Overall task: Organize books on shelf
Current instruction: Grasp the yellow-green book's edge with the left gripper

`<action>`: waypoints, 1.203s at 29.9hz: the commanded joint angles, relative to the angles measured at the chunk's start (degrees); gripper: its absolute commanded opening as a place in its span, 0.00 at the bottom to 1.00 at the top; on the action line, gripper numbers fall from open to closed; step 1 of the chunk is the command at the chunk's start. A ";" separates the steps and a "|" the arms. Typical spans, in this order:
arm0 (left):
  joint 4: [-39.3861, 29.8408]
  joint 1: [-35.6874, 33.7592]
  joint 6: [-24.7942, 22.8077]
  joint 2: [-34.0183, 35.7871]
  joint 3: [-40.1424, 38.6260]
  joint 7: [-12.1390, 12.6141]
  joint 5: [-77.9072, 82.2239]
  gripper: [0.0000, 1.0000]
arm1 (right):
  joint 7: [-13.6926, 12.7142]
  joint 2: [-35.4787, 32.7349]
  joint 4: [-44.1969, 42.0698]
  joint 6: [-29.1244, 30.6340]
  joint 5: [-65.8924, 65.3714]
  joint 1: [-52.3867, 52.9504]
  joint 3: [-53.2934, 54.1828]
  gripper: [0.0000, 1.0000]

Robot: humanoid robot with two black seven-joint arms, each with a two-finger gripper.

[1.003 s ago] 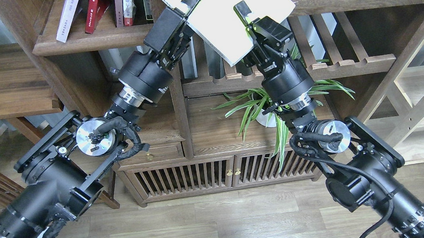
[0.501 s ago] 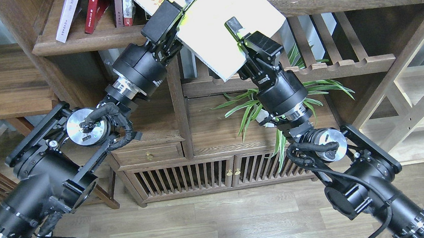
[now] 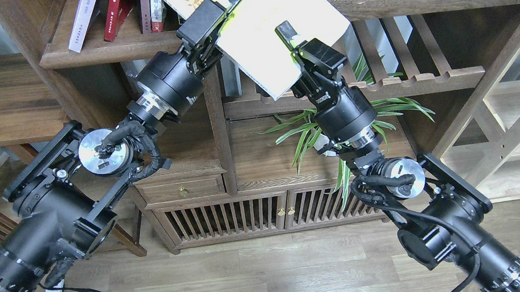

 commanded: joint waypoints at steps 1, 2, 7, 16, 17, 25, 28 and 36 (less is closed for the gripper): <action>-0.03 -0.02 -0.02 0.00 -0.02 0.18 0.00 0.60 | -0.08 0.00 0.00 -0.01 0.00 0.09 0.00 0.04; -0.03 -0.11 -0.02 0.00 0.06 0.18 0.00 0.59 | -0.08 0.09 0.00 -0.01 0.00 0.09 0.00 0.04; 0.06 -0.20 0.07 -0.18 0.24 0.36 0.00 0.52 | 0.01 0.35 0.00 -0.01 -0.09 0.27 0.00 0.04; -0.12 -0.02 -0.11 -0.27 -0.02 0.27 -0.08 0.32 | -0.08 0.35 0.00 -0.01 -0.09 0.53 0.00 0.04; -0.20 -0.02 -0.11 -0.27 -0.02 0.27 -0.08 0.29 | -0.08 0.35 0.00 -0.01 -0.09 0.62 0.00 0.04; -0.20 -0.02 -0.20 -0.71 -0.73 0.27 -0.08 0.12 | 0.01 0.27 0.00 -0.01 -0.35 0.80 0.09 0.04; -0.64 0.15 -0.55 -0.71 -0.99 0.27 -0.52 0.03 | -0.08 0.27 0.00 -0.01 -0.35 0.80 0.09 0.04; -0.82 -0.02 -0.55 -0.71 -0.90 0.27 -1.40 0.01 | 0.19 1.06 0.00 -0.01 -0.70 0.80 0.70 0.26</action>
